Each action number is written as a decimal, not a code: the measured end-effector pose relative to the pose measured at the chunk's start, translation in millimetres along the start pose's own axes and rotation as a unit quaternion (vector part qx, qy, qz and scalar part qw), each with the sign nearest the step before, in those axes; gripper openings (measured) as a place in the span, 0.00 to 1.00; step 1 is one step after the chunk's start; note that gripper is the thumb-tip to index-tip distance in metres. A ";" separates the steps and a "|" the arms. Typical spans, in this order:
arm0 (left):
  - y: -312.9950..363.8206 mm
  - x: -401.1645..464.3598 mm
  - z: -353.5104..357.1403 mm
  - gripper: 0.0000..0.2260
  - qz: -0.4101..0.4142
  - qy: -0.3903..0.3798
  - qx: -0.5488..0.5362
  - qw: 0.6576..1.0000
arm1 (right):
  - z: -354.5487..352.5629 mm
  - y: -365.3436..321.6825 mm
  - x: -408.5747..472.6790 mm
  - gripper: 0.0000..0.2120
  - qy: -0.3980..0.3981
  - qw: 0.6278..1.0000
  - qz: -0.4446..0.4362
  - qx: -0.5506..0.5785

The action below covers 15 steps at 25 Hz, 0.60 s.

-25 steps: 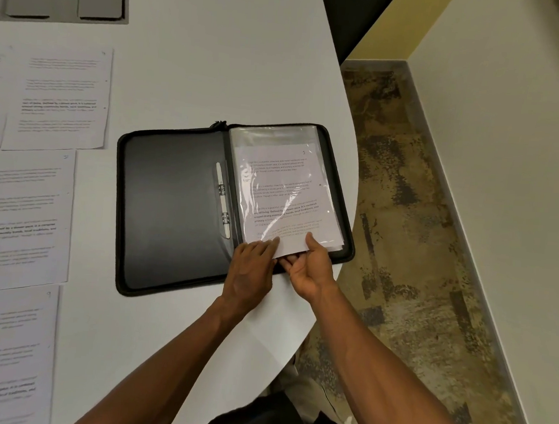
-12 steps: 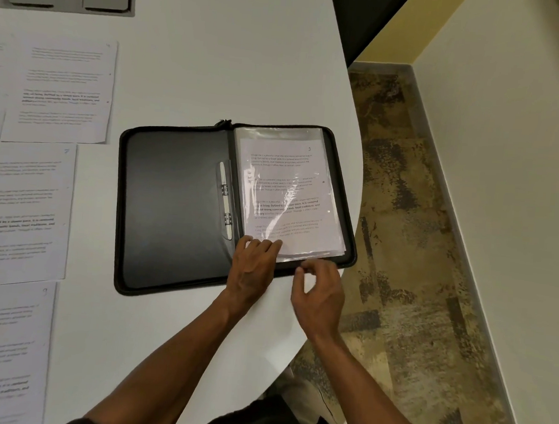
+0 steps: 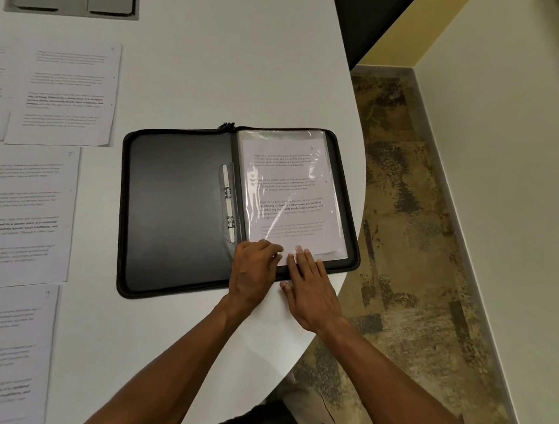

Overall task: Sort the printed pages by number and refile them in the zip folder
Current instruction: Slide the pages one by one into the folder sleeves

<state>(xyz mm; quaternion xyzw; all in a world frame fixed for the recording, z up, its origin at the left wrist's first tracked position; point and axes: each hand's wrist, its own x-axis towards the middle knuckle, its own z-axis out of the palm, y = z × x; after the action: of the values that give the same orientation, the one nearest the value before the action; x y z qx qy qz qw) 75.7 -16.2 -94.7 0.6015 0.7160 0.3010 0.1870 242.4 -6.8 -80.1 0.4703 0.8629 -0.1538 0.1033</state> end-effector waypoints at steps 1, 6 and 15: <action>-0.1 -1.0 0.1 0.06 0.009 0.000 0.000 1.000 | -0.5 0.0 3.9 0.32 -0.011 1.000 0.003 0.000; 3.6 -2.6 -1.7 0.08 0.029 0.008 -0.013 0.999 | -4.5 -3.1 21.9 0.34 -0.015 0.999 0.017 0.027; -0.7 -5.2 -7.3 0.10 0.034 -0.071 0.014 0.997 | -4.1 -2.2 11.7 0.34 -0.026 0.999 0.007 0.040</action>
<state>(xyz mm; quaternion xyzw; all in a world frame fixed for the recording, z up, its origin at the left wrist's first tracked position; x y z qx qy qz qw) 71.6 -22.8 -90.2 0.6480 0.6840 0.2539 0.2183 234.2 2.6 -79.8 0.4758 0.8498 -0.1998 0.1072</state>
